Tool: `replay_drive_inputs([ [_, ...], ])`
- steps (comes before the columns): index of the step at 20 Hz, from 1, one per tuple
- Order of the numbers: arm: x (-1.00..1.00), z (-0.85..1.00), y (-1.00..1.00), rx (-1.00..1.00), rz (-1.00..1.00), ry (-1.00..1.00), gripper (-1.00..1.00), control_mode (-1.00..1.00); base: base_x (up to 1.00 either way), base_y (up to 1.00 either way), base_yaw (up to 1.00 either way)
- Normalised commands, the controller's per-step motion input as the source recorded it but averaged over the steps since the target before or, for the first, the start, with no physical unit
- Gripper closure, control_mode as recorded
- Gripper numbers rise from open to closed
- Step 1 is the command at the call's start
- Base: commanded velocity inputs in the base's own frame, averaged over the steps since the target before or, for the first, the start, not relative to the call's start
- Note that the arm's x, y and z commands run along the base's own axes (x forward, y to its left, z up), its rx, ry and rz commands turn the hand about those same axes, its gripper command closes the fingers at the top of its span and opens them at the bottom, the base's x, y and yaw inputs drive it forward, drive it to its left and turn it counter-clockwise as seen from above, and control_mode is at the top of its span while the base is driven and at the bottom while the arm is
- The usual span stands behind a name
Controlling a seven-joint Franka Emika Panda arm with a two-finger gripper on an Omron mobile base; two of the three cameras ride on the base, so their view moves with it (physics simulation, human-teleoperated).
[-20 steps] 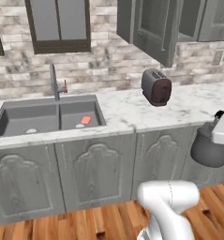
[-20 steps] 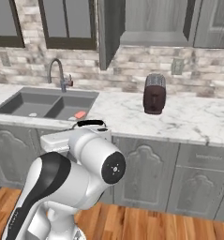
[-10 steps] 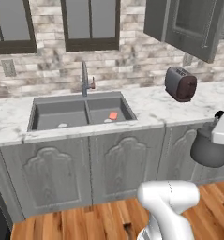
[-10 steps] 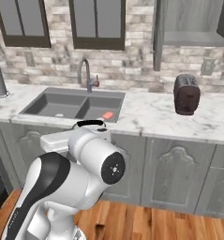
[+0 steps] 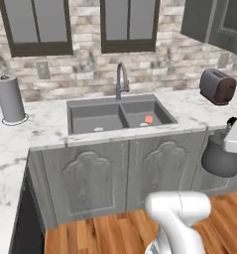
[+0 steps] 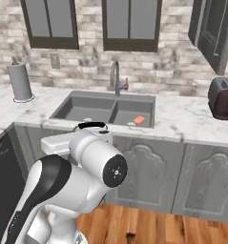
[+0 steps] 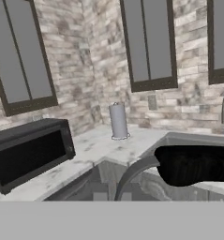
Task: Open the cabinet, pick the kettle from the cabinet, and place it in the sink.
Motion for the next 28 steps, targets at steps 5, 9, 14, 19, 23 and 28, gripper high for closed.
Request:
replay_drive_inputs([
  [5, 0.0, 0.0, 0.0, 0.0, 0.0, 0.0, 1.0, 1.0, 0.15, 0.75, 0.0],
  [9, 0.0, 0.0, 0.0, 0.0, 0.0, 0.0, 1.0, 1.0, 0.43, 0.64, 0.0],
  [14, 0.0, 0.0, 0.0, 0.0, 0.0, 0.0, 1.0, 1.0, 0.47, 0.59, 0.03],
  [19, 0.0, 0.0, 0.0, 0.0, 0.0, 0.0, 1.0, 1.0, 0.62, 0.34, 0.1],
  [23, 0.0, 0.0, 0.0, 0.0, 0.0, 0.0, 1.0, 1.0, 0.73, 0.01, 0.13],
  [28, 0.0, 0.0, 0.0, 0.0, 0.0, 0.0, 1.0, 1.0, 0.71, 0.0, 0.09],
])
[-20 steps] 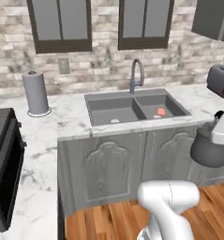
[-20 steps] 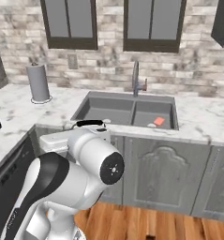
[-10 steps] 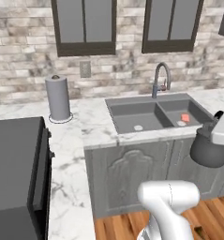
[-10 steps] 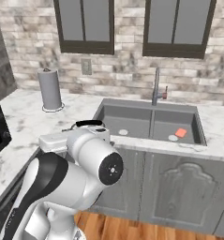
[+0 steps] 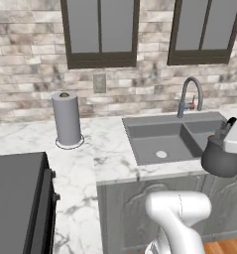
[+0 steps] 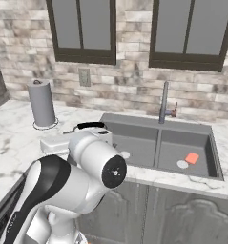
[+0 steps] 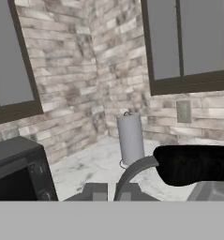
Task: Open the cabinet, pick the kettle from the cabinet, and place it in the sink.
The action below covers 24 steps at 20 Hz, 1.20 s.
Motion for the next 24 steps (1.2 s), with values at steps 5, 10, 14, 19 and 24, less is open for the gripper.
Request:
replay_drive_inputs([
  [5, 0.0, 0.0, 0.0, 0.0, 0.0, 0.0, 1.0, 1.0, 0.66, 0.0, 0.1],
  [10, 0.0, 0.0, 0.0, 0.0, 0.0, 0.0, 1.0, 1.0, 0.08, -0.01, 0.03],
  [14, 0.0, 0.0, 0.0, 0.0, 0.0, 0.0, 1.0, 1.0, 0.0, 0.0, 0.0],
  [19, 0.0, 0.0, 0.0, 0.0, 0.0, 0.0, 1.0, 1.0, 0.0, 0.0, 0.0],
  [24, 0.0, 0.0, 0.0, 0.0, 0.0, 0.0, 1.0, 1.0, 0.0, 0.0, 0.0],
])
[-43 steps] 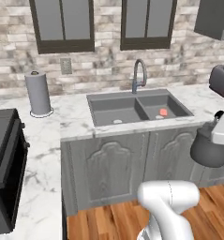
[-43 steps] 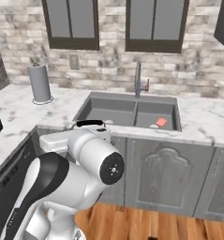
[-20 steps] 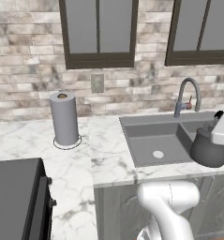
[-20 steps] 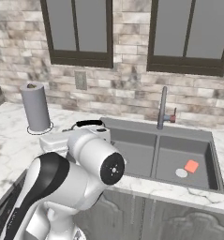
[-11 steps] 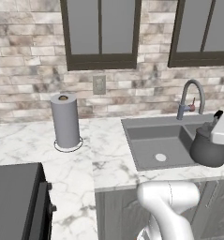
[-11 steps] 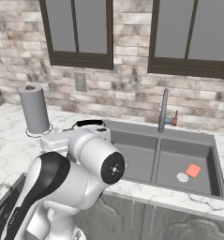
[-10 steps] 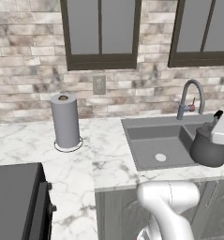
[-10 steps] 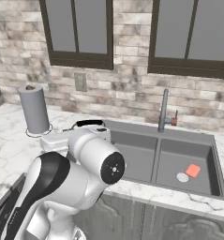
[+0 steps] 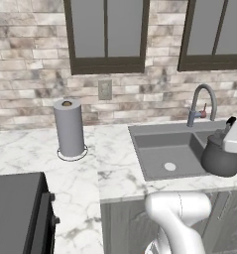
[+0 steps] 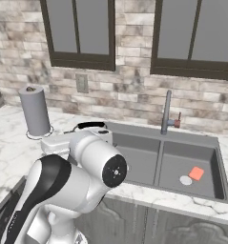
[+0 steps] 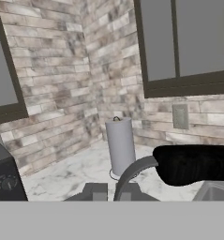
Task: Open the cabinet, pick the kettle from the cabinet, and place it in the sink.
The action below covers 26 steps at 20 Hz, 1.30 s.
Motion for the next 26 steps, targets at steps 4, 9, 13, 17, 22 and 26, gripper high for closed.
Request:
replay_drive_inputs([
  [4, 0.0, 0.0, 0.0, 0.0, 0.0, 0.0, 1.0, -1.0, 0.0, 0.0, 0.0],
  [9, 0.0, 0.0, 0.0, 0.0, 0.0, 0.0, 1.0, -1.0, 0.0, 0.0, 0.0],
  [13, 0.0, 0.0, 0.0, 0.0, 0.0, 0.0, 1.0, -1.0, 0.0, 0.0, 0.0],
  [17, 0.0, 0.0, 0.0, 0.0, 0.0, 0.0, 1.0, -1.0, 0.0, 0.0, 0.0],
  [22, 0.18, -0.03, 0.09, -0.03, -0.01, -0.01, 1.0, -1.0, 0.0, 0.0, 0.0],
  [26, 0.45, -0.04, 0.21, -0.05, 0.0, 0.07, 1.0, -1.0, 0.0, 0.0, 0.0],
])
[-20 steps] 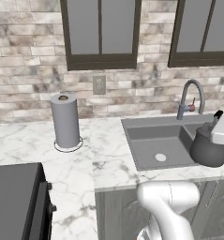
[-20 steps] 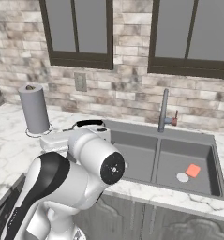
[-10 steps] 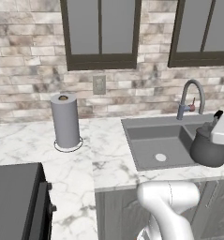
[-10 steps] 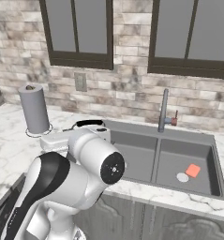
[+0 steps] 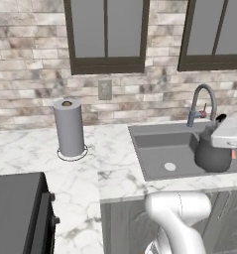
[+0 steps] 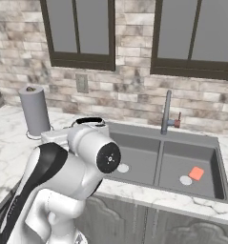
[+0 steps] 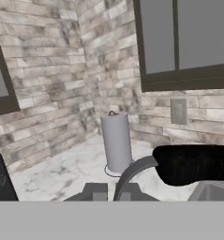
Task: Open the cabinet, pick the kettle from the cabinet, and place it in the sink.
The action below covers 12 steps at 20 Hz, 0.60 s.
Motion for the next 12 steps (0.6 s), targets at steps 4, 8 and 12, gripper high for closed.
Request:
replay_drive_inputs([
  [4, 0.49, -0.05, 0.24, -0.01, 0.0, 0.07, 1.0, -1.0, 0.0, 0.0, 0.0],
  [8, 0.53, -0.07, 0.2, -0.01, 0.0, 0.08, 1.0, -1.0, 0.0, 0.0, 0.0],
  [12, 0.49, -0.14, -0.02, 0.0, 0.0, 0.04, 1.0, -1.0, 0.0, 0.0, 0.0],
])
